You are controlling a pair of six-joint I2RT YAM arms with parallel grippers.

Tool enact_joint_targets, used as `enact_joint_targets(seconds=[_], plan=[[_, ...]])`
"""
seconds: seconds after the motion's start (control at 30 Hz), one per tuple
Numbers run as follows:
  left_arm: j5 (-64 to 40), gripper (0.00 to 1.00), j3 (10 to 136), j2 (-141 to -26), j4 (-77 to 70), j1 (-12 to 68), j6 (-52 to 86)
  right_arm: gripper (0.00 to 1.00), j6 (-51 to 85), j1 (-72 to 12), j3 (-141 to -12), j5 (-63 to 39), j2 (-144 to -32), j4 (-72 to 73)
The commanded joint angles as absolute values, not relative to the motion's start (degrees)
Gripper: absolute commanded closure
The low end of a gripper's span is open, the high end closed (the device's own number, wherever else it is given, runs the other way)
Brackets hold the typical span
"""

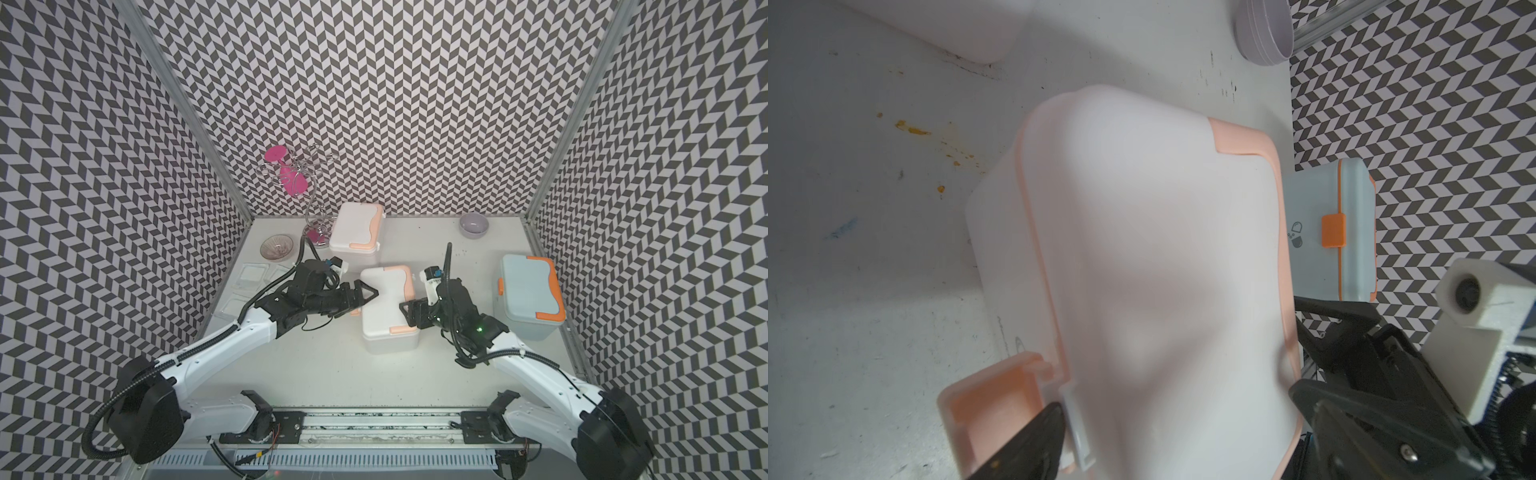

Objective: Open first aid kits and take out gauze
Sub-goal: Open the lid of the first aid kit.

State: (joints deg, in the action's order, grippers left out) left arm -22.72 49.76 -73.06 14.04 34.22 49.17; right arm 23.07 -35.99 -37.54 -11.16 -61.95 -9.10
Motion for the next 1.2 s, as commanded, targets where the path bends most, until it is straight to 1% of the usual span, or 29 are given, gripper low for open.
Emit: enact_joint_targets(seconds=[0.0,0.4,0.57,0.7,0.77,0.83,0.9,0.93,1.0,1.07,1.17], plan=[[-24.9,0.06,50.8,-74.1,13.9,34.2,50.1,0.24,21.9,-36.4,-38.0,-16.6,-63.4,-5.9],[-34.6,0.06,47.9,-69.2,5.5,32.0,55.5,0.24,24.8,-36.4,-37.9,-19.1,-64.8,-3.5],[-36.5,0.06,47.4,-67.3,3.9,31.2,57.0,0.21,27.3,-36.4,-38.2,-20.6,-64.3,-2.2],[-38.3,0.06,47.2,-66.7,1.7,31.2,58.1,0.21,30.4,-36.4,-38.2,-24.3,-65.1,2.7],[-38.2,0.06,47.5,-66.5,1.6,31.2,58.2,0.21,30.8,-36.4,-39.2,-24.7,-66.4,2.0],[-38.2,0.06,47.8,-66.4,1.7,31.2,58.2,0.20,30.6,-36.3,-40.3,-21.1,-66.6,-0.9],[-38.2,0.06,48.4,-66.7,1.6,31.2,58.3,0.18,31.4,-36.0,-40.7,-13.8,-64.8,-4.6],[-38.2,0.06,48.8,-66.9,1.7,31.2,58.3,0.16,31.9,-35.9,-40.8,-9.3,-63.2,-6.4],[-38.2,0.06,49.8,-67.3,1.7,31.2,58.3,0.12,31.8,-35.7,-40.5,-3.9,-59.8,-7.8],[-38.2,0.06,51.0,-67.8,1.5,31.5,58.4,0.07,31.4,-35.7,-39.1,-1.5,-55.5,-6.6],[-38.1,0.06,53.2,-68.9,1.5,32.1,58.4,0.00,30.5,-35.7,-39.7,0.2,-52.1,-8.5]])
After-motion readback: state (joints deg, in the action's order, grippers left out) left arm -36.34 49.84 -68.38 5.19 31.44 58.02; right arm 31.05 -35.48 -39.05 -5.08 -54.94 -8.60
